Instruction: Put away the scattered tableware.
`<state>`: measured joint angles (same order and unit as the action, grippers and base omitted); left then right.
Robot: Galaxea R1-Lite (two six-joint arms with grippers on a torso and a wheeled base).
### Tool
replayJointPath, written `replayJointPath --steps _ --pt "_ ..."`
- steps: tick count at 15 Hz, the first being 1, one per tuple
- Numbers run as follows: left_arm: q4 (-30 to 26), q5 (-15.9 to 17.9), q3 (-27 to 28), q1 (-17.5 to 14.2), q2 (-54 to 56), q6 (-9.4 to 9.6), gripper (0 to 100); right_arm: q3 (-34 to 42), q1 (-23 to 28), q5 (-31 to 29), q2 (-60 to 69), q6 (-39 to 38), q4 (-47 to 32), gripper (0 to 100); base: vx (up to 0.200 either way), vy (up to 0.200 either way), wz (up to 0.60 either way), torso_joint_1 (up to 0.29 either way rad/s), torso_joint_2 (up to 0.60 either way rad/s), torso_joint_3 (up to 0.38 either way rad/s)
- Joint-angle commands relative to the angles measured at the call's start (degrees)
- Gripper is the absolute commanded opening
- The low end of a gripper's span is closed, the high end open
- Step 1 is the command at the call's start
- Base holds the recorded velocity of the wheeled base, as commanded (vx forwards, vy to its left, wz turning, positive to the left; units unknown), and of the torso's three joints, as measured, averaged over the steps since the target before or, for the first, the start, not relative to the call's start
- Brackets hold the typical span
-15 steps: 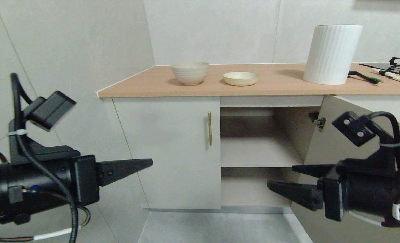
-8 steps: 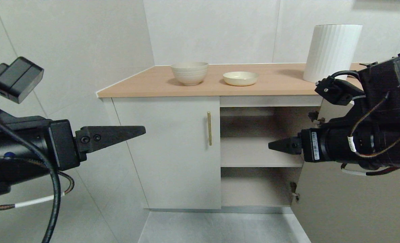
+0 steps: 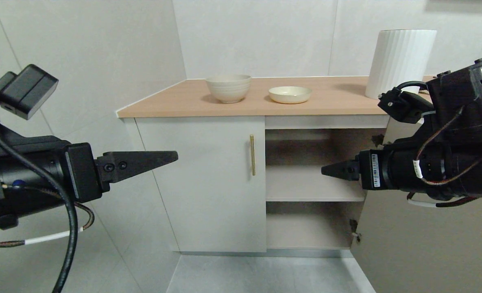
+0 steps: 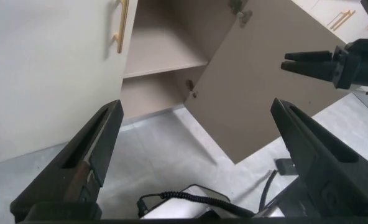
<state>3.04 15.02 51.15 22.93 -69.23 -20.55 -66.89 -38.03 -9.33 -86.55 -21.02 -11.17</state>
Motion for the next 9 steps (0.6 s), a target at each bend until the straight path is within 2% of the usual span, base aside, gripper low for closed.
replayJointPath --steps 1,5,6,9 --pt "0.04 0.01 0.09 0.01 -0.47 -0.01 100 0.01 -0.02 0.01 0.24 0.01 0.0 100 0.2 0.0 0.0 -0.002 0.0 0.007" --pt "0.04 -0.08 0.62 -1.13 -0.55 -0.1 100 0.09 -0.02 0.19 0.24 0.01 0.0 100 0.2 0.0 0.0 0.004 0.01 0.005" --pt "0.04 0.01 0.88 -2.28 -0.64 -0.1 100 0.09 -0.11 0.27 0.24 0.01 0.0 100 0.2 0.0 0.0 0.002 0.0 0.002" --pt "0.04 0.01 0.88 -2.54 -0.64 -0.1 100 0.18 -0.11 0.45 0.51 0.01 0.0 100 0.2 0.0 0.0 -0.001 0.0 -0.001"
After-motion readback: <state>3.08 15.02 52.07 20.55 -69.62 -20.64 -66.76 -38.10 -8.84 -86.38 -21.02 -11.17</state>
